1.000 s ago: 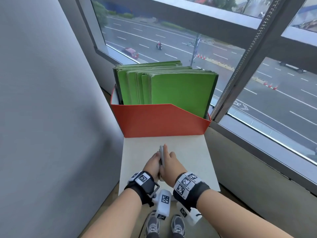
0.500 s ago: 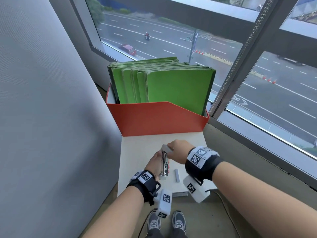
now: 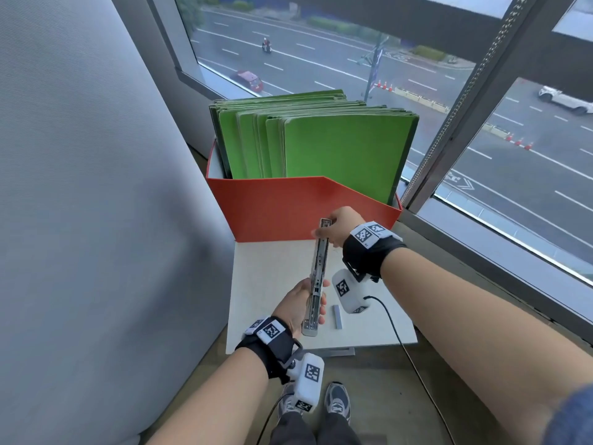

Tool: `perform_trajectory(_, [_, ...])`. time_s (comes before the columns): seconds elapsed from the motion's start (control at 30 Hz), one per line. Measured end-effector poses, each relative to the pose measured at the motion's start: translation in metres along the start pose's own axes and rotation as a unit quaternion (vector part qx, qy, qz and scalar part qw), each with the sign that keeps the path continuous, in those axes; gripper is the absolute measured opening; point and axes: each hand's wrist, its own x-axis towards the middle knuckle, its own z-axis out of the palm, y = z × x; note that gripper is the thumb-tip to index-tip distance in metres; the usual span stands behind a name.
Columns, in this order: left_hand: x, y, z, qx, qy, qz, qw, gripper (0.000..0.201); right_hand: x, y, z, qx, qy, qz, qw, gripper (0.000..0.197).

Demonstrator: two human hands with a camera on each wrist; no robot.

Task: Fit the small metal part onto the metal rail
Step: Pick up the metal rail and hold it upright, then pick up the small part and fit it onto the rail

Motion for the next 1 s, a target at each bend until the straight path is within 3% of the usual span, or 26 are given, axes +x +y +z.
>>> perform_trajectory(0.13, [-0.007, -0.005, -0.005, -0.024, -0.020, -0.008, 0.999, 0.040, 0.015, 0.012, 0.019, 0.018, -0.019, 0.025, 0.999, 0.065])
perform_trajectory(0.4, [-0.005, -0.004, -0.018, -0.073, -0.007, 0.014, 0.997, 0.037, -0.005, 0.037, 0.031, 0.039, -0.014, -0.024, 0.999, 0.051])
perform_trajectory(0.53, [-0.001, 0.001, -0.020, -0.086, 0.010, 0.035, 0.996, 0.031, -0.033, 0.076, 0.048, -0.084, -0.070, -0.024, 0.994, 0.039])
perform_trajectory(0.7, [0.003, 0.009, -0.019, -0.069, 0.017, 0.032, 0.997, 0.025, -0.058, 0.120, 0.090, -0.174, -0.123, -0.013, 0.977, 0.055])
perform_trajectory(0.8, [0.007, 0.011, -0.018, -0.055, 0.021, 0.024, 0.998, 0.025, -0.061, 0.131, 0.103, -0.158, -0.102, -0.008, 0.982, 0.059])
perform_trajectory(1.0, [0.009, 0.014, -0.017, -0.026, 0.022, 0.011, 0.999, 0.027, -0.056, 0.141, 0.104, -0.054, -0.057, 0.005, 0.997, 0.042])
